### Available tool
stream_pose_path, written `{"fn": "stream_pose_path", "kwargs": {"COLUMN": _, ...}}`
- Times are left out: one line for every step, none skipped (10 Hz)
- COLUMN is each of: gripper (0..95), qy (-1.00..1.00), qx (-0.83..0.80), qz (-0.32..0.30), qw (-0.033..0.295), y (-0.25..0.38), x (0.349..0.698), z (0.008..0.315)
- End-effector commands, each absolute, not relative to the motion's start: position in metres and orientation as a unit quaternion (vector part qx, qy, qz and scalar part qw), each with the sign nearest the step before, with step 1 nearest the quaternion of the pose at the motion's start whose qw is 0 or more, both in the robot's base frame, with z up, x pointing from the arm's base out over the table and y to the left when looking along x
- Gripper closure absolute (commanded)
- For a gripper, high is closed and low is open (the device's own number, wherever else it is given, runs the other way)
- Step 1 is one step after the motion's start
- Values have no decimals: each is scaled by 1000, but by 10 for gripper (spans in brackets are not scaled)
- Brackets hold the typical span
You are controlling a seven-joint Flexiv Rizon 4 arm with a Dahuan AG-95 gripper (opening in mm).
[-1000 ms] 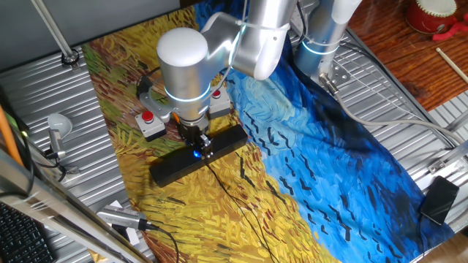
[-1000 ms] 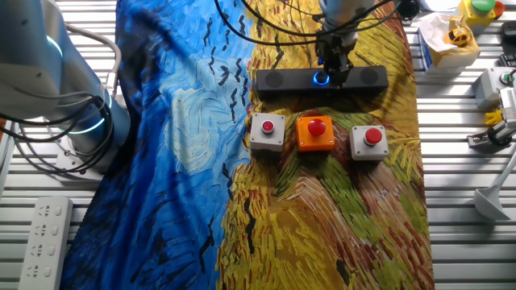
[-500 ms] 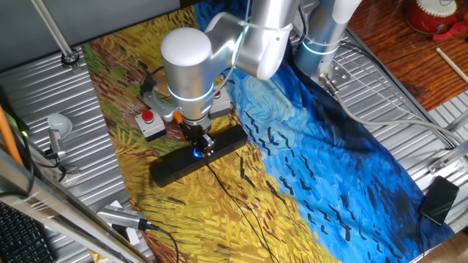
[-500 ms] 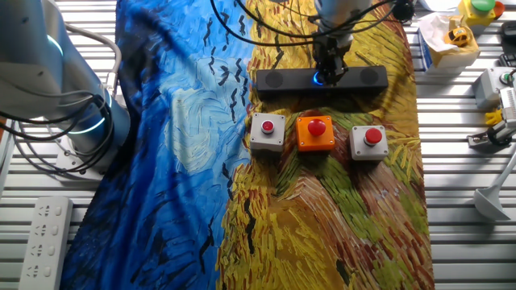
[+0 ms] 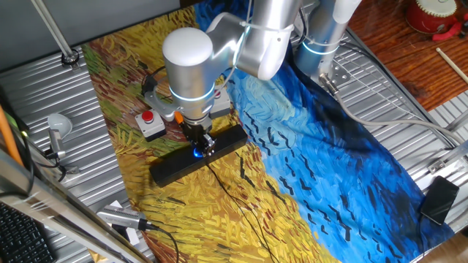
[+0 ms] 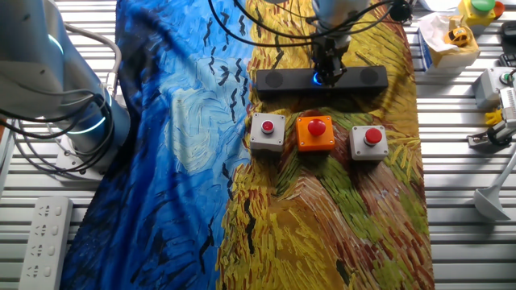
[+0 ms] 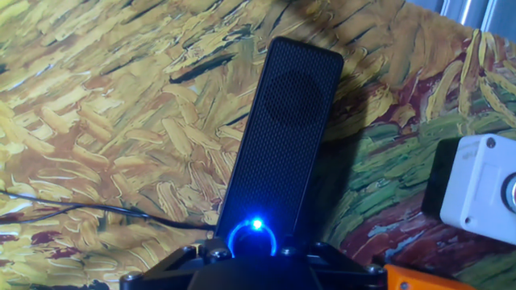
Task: Turn the knob to decrease the volume of the speaker
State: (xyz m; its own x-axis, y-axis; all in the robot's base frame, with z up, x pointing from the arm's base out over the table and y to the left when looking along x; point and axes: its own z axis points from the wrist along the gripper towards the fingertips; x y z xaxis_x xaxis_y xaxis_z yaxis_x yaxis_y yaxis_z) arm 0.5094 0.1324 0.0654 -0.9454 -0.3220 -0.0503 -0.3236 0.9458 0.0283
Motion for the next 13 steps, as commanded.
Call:
{"fn": "stream_pose_path", "kwargs": {"gripper": 570, "qy": 986, "qx": -163, "qz": 19, "qw": 23, "y": 132, "x": 509, "z": 65}}
{"fn": "stream_pose_path", "kwargs": {"gripper": 570, "qy": 986, "qx": -163, "qz": 18, "qw": 24, "y": 132, "x": 509, "z": 64}}
{"fn": "stream_pose_path", "kwargs": {"gripper": 570, "qy": 986, "qx": -163, "qz": 18, "qw": 24, "y": 132, "x": 509, "z": 64}}
{"fn": "stream_pose_path", "kwargs": {"gripper": 570, "qy": 986, "qx": -162, "qz": 18, "qw": 24, "y": 132, "x": 509, "z": 64}}
{"fn": "stream_pose_path", "kwargs": {"gripper": 760, "qy": 986, "qx": -162, "qz": 18, "qw": 24, "y": 132, "x": 509, "z": 64}}
{"fn": "stream_pose_path", "kwargs": {"gripper": 760, "qy": 986, "qx": -163, "qz": 18, "qw": 25, "y": 132, "x": 509, "z": 63}}
{"fn": "stream_pose_path", "kwargs": {"gripper": 760, "qy": 986, "qx": -163, "qz": 18, "qw": 25, "y": 132, "x": 509, "z": 63}}
{"fn": "stream_pose_path", "kwargs": {"gripper": 760, "qy": 986, "qx": -162, "qz": 21, "qw": 25, "y": 132, "x": 509, "z": 63}}
{"fn": "stream_pose_path", "kwargs": {"gripper": 760, "qy": 986, "qx": -162, "qz": 21, "qw": 25, "y": 132, "x": 509, "z": 64}}
{"fn": "stream_pose_path", "kwargs": {"gripper": 760, "qy": 986, "qx": -163, "qz": 23, "qw": 25, "y": 132, "x": 509, "z": 64}}
{"fn": "stream_pose_path", "kwargs": {"gripper": 950, "qy": 986, "qx": -166, "qz": 23, "qw": 26, "y": 132, "x": 509, "z": 63}}
{"fn": "stream_pose_path", "kwargs": {"gripper": 950, "qy": 984, "qx": -176, "qz": 28, "qw": 29, "y": 132, "x": 509, "z": 63}}
{"fn": "stream_pose_path", "kwargs": {"gripper": 950, "qy": 981, "qx": -186, "qz": 33, "qw": 31, "y": 133, "x": 509, "z": 63}}
